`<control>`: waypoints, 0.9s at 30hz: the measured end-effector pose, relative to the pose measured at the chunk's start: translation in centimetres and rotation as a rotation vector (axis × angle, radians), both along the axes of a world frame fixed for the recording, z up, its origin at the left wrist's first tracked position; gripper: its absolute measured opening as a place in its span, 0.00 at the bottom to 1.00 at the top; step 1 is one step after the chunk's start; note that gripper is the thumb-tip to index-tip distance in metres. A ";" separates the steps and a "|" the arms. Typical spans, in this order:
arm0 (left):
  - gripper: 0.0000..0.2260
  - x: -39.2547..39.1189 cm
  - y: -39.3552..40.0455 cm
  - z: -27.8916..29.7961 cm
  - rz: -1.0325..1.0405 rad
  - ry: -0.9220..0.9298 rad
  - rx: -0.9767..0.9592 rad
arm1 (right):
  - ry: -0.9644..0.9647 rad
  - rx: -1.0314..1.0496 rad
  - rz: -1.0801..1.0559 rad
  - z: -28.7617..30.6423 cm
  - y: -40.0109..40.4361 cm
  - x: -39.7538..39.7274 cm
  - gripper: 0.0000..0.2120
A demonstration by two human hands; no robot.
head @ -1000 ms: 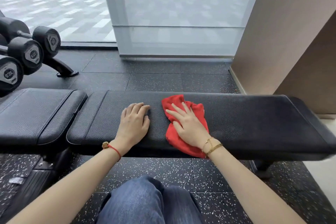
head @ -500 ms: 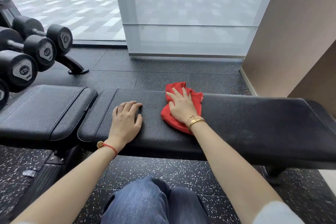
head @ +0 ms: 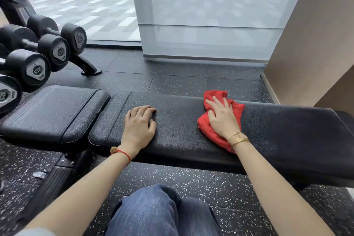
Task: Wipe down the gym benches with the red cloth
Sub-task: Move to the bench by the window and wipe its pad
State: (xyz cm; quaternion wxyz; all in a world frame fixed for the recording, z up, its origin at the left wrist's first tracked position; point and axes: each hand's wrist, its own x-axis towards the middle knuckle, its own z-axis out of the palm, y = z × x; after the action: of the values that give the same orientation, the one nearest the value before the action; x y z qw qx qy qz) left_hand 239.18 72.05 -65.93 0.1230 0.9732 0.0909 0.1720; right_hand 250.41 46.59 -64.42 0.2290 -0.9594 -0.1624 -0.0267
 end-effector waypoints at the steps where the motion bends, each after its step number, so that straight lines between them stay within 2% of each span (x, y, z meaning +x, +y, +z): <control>1: 0.20 0.0 -0.1 0.0 0.003 -0.003 0.001 | 0.009 -0.020 -0.040 0.2 0.8 0.6 0.23; 3: 0.20 0.0 -0.2 0.1 0.002 -0.004 -0.002 | 0.021 -0.043 -0.039 0.5 2.9 0.8 0.23; 7: 0.17 0.0 -0.2 0.0 0.005 -0.007 -0.007 | 0.021 -0.033 0.159 0.5 6.0 -1.6 0.23; 13: 0.19 0.3 -1.0 0.6 0.032 0.017 -0.052 | -0.011 0.014 0.263 -0.5 3.0 -5.7 0.23; 15: 0.15 0.7 -2.0 0.8 0.041 0.015 -0.047 | -0.025 0.020 0.222 -0.7 0.2 -6.0 0.23; 17: 0.15 1.1 -3.7 0.9 -0.007 0.013 0.004 | -0.035 0.030 0.144 -0.9 -3.1 -5.9 0.23; 22: 0.17 2.1 -8.4 0.7 -0.174 0.015 0.041 | -0.022 0.053 -0.172 -0.1 -10.9 -2.7 0.21; 25: 0.18 3.2 -11.4 0.9 -0.298 0.032 0.077 | 0.007 0.022 -0.348 0.5 -12.7 -0.9 0.21; 27: 0.18 3.9 -13.6 1.3 -0.358 0.035 0.067 | 0.026 0.003 -0.346 0.5 -12.7 -1.0 0.22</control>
State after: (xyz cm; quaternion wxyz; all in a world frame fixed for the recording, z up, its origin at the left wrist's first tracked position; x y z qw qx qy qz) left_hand 243.06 58.49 -64.67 0.1177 0.9802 -0.0875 0.1331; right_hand 249.38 33.85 -63.90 0.2245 -0.9730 0.0084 -0.0535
